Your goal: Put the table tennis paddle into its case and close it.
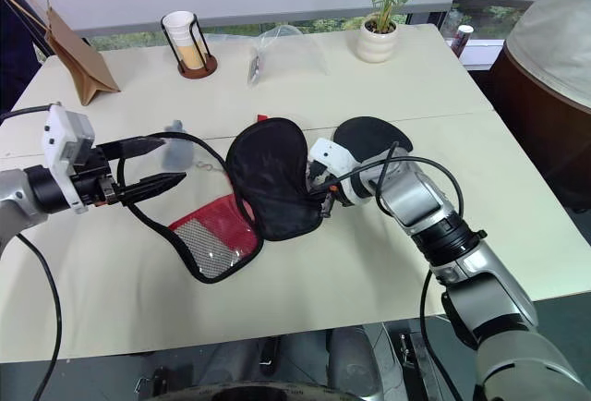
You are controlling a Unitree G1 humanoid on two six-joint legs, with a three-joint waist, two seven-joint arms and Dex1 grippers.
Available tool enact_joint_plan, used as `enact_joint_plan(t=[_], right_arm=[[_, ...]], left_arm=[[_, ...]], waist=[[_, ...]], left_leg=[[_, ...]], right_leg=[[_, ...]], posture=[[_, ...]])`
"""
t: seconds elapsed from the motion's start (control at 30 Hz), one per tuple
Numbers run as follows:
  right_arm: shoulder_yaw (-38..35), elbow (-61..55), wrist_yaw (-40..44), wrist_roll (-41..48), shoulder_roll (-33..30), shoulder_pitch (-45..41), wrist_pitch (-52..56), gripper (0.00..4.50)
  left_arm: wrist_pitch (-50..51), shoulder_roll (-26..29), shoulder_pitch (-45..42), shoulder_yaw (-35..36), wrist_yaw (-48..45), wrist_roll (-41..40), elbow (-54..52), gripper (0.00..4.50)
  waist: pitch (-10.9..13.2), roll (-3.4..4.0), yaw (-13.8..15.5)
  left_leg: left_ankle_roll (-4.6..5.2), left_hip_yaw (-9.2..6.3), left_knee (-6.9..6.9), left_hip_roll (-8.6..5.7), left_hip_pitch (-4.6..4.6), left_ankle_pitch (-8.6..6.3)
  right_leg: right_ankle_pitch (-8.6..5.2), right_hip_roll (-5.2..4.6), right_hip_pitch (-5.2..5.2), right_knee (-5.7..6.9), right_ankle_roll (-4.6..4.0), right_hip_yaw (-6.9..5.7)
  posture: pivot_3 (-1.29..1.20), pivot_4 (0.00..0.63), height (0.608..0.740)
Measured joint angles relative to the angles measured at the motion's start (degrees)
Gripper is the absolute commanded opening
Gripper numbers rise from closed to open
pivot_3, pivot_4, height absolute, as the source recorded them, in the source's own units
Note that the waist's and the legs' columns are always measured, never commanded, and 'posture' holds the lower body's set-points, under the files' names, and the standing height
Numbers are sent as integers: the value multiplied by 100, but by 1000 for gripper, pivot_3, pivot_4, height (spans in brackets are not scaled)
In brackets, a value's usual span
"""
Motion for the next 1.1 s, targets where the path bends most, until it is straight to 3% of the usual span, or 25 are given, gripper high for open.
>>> enact_joint_plan(t=[0.3,0.6,0.8,0.9,1.1], right_arm=[[-1,1062,308,-227,-289,-210,-1063,24],[-169,1413,292,-283,-271,-283,-1171,24],[-459,1409,-94,-265,-169,-321,-592,2719],[-725,1132,-199,-186,-237,-340,-214,4279],[-1596,594,-491,4,-984,-322,351,4400]], left_arm=[[-27,-10,-23,-56,-6,42,25,4025],[-27,-55,-77,-159,-4,69,25,4025],[-27,-106,-88,-219,3,113,26,4025],[-30,-145,-88,-236,3,122,25,4025],[-44,-175,-88,-271,-18,132,36,4025]], waist=[[3,-6,38],[4,-6,39],[4,-6,38],[4,-6,40],[5,-6,76]], left_leg=[[0,2,4,-2,-3,0],[0,2,4,-2,-3,0],[-1,2,4,-2,-3,0],[0,2,3,-2,-4,0],[0,2,4,-5,-9,0]], right_leg=[[-5,-2,3,-4,-9,0],[-5,-2,3,-4,-10,0],[-6,-2,2,-3,-11,1],[-6,-2,1,-3,-11,1],[-8,-6,2,-7,-15,0]], posture=[[0,150,740],[0,150,740],[0,150,740],[0,150,740],[0,150,740]])
